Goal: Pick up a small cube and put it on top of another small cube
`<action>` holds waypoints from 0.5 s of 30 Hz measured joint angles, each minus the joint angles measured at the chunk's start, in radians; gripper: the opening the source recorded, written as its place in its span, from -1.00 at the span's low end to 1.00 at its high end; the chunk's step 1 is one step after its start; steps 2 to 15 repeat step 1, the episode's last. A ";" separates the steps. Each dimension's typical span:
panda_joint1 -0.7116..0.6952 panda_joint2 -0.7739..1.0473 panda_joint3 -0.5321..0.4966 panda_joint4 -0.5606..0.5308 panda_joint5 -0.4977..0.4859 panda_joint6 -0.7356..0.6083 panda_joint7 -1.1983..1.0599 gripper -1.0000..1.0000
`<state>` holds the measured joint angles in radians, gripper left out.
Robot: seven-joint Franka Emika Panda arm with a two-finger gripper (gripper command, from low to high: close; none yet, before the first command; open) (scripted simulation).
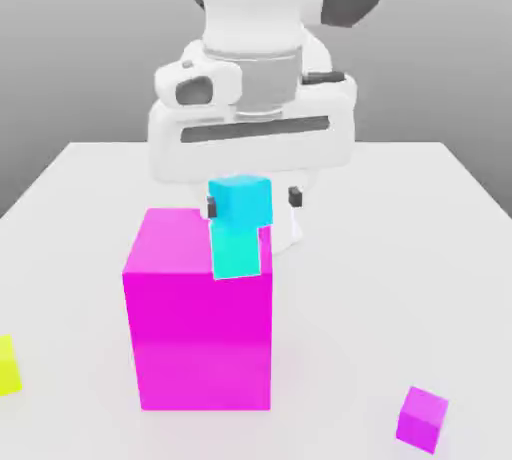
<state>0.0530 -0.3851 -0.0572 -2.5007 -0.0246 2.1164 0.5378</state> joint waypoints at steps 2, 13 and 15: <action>0.000 -0.016 0.001 0.024 -0.001 -0.039 0.001 1.00; 0.000 -0.016 0.001 0.024 -0.001 -0.039 0.001 1.00; 0.000 -0.016 0.001 0.024 -0.001 -0.039 0.001 1.00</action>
